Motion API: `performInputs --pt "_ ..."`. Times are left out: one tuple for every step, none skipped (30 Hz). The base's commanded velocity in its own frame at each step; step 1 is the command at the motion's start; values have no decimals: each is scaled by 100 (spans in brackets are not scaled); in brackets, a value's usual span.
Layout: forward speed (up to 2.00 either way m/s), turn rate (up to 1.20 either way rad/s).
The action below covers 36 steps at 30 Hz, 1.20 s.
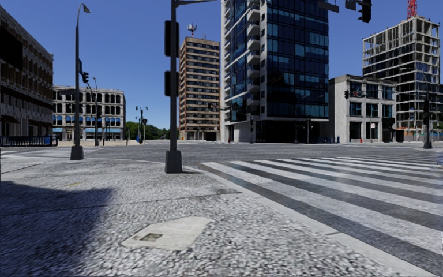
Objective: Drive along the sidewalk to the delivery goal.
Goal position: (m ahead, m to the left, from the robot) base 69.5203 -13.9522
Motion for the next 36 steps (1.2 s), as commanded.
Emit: performInputs --pt "166 -57" --pt "166 -57" --pt "166 -57" --pt "166 -57" --pt "166 -57" --pt "167 -57" --pt "167 -57" --pt "167 -57" --pt "167 -57" --pt "167 -57" --pt "167 -57" --pt "167 -57" --pt "167 -57" --pt "167 -57" --pt "167 -57" --pt "167 -57" --pt "167 -57" --pt "167 -57" --pt "167 -57" --pt "168 -57" --pt "168 -57" --pt "172 -57" --pt "172 -57" --pt "173 -57" --pt "173 -57" --pt "174 -57" --pt "174 -57" --pt "174 -56" --pt "174 -56" --pt "174 -56" --pt "174 -56" --pt "174 -56" --pt "174 -56" --pt "174 -56" --pt "174 -56" --pt "174 -56"
